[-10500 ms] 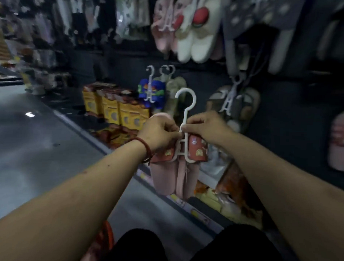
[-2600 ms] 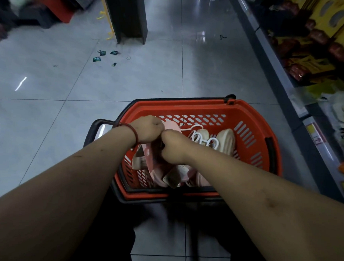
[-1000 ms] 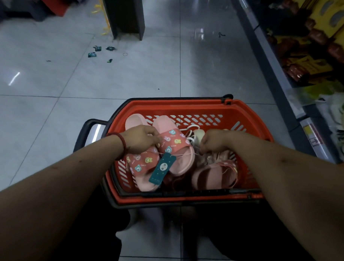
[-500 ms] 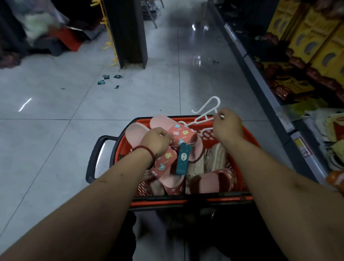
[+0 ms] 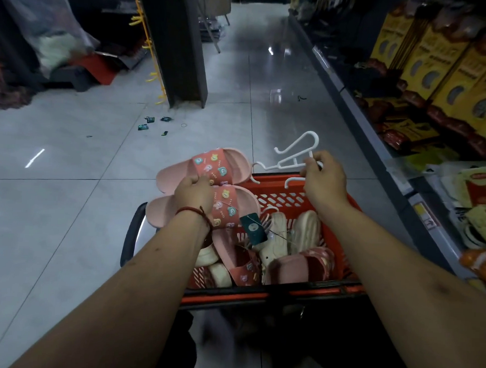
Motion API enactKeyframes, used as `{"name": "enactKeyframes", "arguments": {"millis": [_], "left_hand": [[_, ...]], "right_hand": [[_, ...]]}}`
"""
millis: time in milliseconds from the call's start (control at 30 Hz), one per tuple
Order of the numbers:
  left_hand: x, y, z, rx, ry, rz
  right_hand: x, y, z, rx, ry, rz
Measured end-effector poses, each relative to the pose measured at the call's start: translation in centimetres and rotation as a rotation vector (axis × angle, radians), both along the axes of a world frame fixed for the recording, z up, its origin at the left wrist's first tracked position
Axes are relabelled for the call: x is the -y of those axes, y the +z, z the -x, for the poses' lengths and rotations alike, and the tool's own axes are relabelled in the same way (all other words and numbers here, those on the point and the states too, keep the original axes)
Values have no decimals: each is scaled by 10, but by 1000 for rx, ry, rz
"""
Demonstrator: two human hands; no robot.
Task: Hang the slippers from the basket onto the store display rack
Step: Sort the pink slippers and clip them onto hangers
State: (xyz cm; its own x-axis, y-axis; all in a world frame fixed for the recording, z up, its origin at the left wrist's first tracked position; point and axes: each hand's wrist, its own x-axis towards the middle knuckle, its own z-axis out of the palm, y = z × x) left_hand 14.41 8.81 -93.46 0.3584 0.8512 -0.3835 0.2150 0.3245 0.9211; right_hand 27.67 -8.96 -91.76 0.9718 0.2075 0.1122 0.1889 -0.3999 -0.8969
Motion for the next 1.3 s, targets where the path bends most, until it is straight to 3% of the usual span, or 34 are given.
{"name": "enactKeyframes", "arguments": {"millis": [133,300,500,767,1000,1100,1300], "left_hand": [[-17,-18,-7,176,72,173],[-32,-38,-18,257,106,277],[-23,-11,-20,380,69,201],[-20,22,-15,485,-131,178],[-22,27,-10,571,-254,242],[-27,27,-9,611,-227,273],[-33,32,-8,753,-220,352]], "right_hand": [[-6,-2,-3,-30,28,-6],[-14,-3,-2,-118,68,-15],[-18,-12,-5,-426,140,-102],[-18,-28,5,-504,363,15],[-27,-25,15,-646,525,-53],[-27,-14,9,-601,463,-101],[-28,21,6,-485,349,-429]]}}
